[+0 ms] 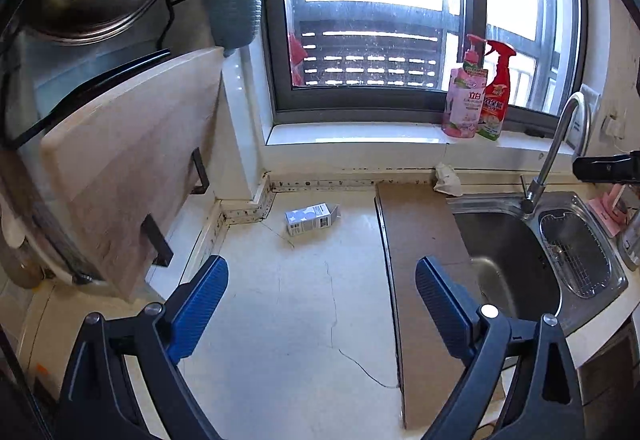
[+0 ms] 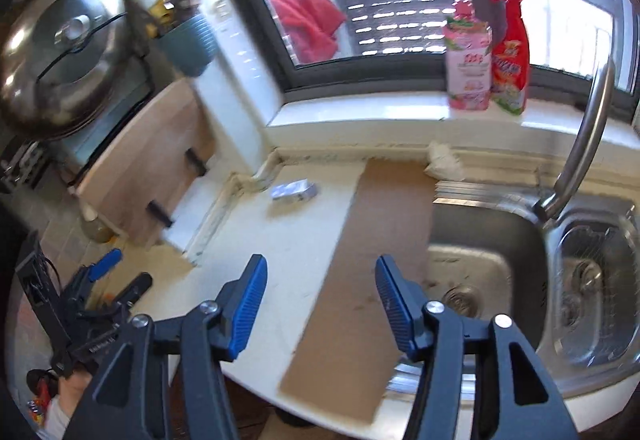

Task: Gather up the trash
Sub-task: 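Grasp the white-and-blue box with left tool while right tool grasps the white paper bag, then carry box and paper bag down over the floor bin and open both tools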

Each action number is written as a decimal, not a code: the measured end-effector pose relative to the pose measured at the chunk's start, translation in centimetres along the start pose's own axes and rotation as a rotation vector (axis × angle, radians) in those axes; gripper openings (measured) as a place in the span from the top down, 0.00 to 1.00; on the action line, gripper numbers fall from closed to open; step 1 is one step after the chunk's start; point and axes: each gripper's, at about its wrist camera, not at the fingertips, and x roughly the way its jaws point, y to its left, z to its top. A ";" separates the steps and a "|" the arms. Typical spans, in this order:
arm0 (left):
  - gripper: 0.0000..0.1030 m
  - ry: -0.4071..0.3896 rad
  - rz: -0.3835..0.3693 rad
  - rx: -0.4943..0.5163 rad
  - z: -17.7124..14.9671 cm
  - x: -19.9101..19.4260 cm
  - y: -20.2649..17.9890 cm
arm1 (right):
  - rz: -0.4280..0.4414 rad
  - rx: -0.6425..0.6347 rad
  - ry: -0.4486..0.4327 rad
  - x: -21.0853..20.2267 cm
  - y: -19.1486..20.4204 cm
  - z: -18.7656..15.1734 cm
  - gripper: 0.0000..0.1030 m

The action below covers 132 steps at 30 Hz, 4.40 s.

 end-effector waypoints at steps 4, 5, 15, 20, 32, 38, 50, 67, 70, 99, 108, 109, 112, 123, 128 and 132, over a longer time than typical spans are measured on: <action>0.08 0.085 0.032 0.072 3.8 7.1 -0.9 | -0.089 -0.006 0.006 3.9 -4.6 3.7 0.33; 0.08 0.112 0.044 0.089 4.6 9.3 -1.1 | -0.106 0.002 0.015 5.2 -5.6 4.2 0.33; 0.08 0.380 0.058 0.214 5.5 29.1 -1.7 | -0.095 0.081 0.162 21.4 -11.7 6.3 0.33; 0.08 0.465 0.133 0.274 4.6 35.8 -0.9 | -0.076 0.121 0.163 26.9 -14.8 7.0 0.33; 0.08 0.532 0.141 0.390 3.5 42.6 -0.4 | -0.152 0.138 0.114 33.7 -18.9 8.0 0.33; 0.07 0.559 0.108 0.356 3.5 44.4 -0.4 | -0.186 0.113 0.115 34.7 -19.1 7.9 0.37; 0.68 0.576 0.063 0.237 4.2 44.2 -0.2 | -0.220 0.078 0.041 31.1 -18.9 6.4 0.51; 0.68 0.507 0.009 0.092 4.8 29.3 -0.2 | -0.118 -0.054 -0.040 16.3 -10.4 0.2 0.51; 0.68 0.489 -0.007 0.077 3.1 23.5 -1.3 | -0.099 -0.077 -0.060 12.9 -7.5 -1.7 0.51; 0.68 0.469 -0.008 -0.273 -31.4 -9.9 4.3 | 0.208 -0.195 0.273 3.9 19.1 -31.8 0.51; 0.68 0.568 0.025 -0.478 -42.9 -2.7 7.2 | 0.202 -0.183 0.555 17.6 19.7 -41.5 0.51; 0.68 0.573 0.029 -0.485 -44.0 -1.7 7.3 | 0.196 -0.180 0.574 19.4 19.5 -42.5 0.51; 0.68 0.606 0.044 -0.514 -47.6 2.3 7.8 | 0.181 -0.151 0.635 23.8 18.9 -45.0 0.50; 0.42 0.648 0.056 -0.571 -54.7 11.3 10.7 | 0.161 -0.139 0.785 35.1 18.7 -50.6 0.47; 0.41 0.646 0.101 -0.553 -55.4 11.2 11.9 | 0.150 -0.147 0.837 37.5 19.1 -51.5 0.46; 0.30 0.639 0.121 -0.572 -55.9 9.8 13.1 | 0.156 -0.186 0.812 36.8 20.1 -51.4 0.44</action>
